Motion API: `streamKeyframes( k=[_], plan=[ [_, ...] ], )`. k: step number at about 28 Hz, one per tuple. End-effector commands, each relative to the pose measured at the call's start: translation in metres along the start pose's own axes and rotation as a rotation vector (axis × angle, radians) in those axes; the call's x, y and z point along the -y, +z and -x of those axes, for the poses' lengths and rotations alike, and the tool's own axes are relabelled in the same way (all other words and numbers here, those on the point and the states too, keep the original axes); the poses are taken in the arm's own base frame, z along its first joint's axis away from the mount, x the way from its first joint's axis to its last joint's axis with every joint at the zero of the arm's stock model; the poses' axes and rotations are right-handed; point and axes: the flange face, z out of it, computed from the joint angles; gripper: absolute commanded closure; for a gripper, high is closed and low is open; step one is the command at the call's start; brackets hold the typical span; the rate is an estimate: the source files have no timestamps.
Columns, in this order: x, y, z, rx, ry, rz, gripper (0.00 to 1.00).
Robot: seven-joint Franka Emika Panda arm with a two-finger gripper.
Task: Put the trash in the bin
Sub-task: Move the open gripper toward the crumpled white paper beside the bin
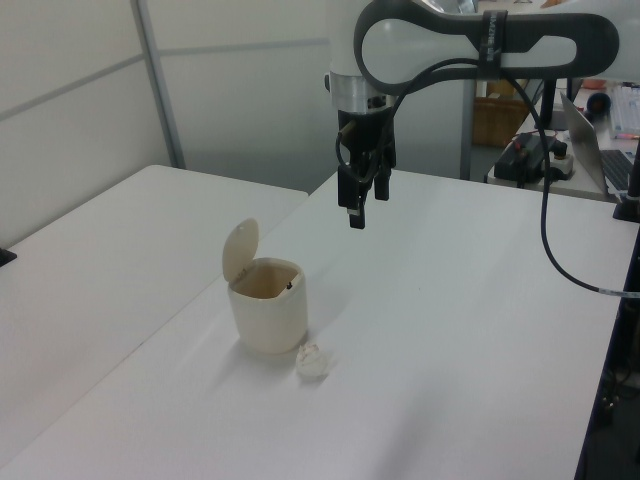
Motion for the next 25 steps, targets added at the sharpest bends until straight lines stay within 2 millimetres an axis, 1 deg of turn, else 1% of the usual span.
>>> streamKeyframes(
  k=[1,11,14,17,19,20,21,22,25],
  plan=[
    [-0.002,0.003,0.002,0.002,0.178,0.006,0.0],
    [-0.005,0.006,0.001,0.005,0.184,0.006,0.0],
    [-0.01,0.015,-0.005,0.014,0.192,0.005,0.0],
    [-0.009,0.022,-0.016,-0.014,0.207,-0.004,0.07],
    [-0.003,0.028,-0.023,-0.042,0.23,-0.027,0.07],
    [-0.001,0.031,-0.026,-0.047,0.241,-0.035,0.06],
    [0.001,0.037,-0.03,-0.046,0.253,-0.04,0.02],
    [0.003,0.041,-0.033,-0.05,0.266,-0.043,0.0],
    [0.015,0.06,-0.041,-0.081,0.318,-0.052,0.0]
  ],
)
